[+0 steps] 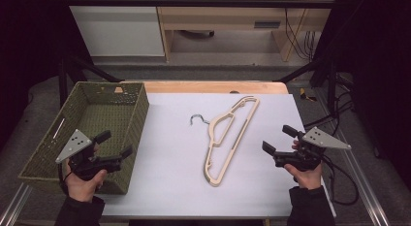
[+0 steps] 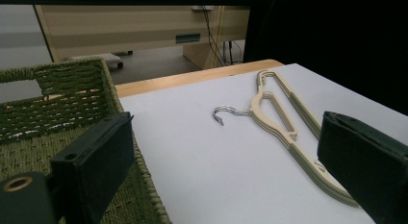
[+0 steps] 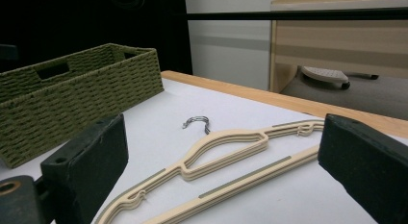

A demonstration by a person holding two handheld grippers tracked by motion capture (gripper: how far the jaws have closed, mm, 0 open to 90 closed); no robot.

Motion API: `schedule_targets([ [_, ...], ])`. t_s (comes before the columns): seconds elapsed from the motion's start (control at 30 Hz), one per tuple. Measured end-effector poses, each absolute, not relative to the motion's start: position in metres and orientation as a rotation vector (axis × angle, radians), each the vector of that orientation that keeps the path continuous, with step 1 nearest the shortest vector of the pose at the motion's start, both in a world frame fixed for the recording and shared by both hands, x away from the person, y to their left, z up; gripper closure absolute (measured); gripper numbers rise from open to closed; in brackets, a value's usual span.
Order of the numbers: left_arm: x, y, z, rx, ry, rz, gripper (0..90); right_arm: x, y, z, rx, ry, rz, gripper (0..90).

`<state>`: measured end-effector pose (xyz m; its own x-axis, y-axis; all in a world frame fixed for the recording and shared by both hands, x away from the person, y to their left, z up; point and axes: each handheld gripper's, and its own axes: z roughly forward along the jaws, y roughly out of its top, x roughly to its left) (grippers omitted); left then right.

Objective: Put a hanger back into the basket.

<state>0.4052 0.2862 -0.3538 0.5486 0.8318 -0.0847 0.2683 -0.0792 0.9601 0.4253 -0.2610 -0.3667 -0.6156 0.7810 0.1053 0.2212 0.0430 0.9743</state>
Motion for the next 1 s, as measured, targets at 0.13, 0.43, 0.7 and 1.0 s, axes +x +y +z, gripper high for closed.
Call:
schedule_targets([
  [0.13, 0.403, 0.275, -0.353, 1.638, 0.933, 0.607, 6.2, 0.426, -0.262, -0.368, 1.026, 1.858, 1.601, 4.2],
  [0.43, 0.404, 0.238, -0.356, 1.685, 0.912, 0.576, 7.6, 0.427, -0.258, -0.368, 1.024, 1.872, 1.585, 4.3],
  [0.7, 0.416, 0.2, -0.366, 1.775, 0.907, 0.543, 9.7, 0.427, -0.257, -0.369, 1.026, 1.883, 1.581, 4.4],
  [1.0, 0.443, 0.152, -0.385, 1.816, 0.946, 0.471, 14.6, 0.429, -0.255, -0.37, 1.028, 1.885, 1.585, 4.5],
])
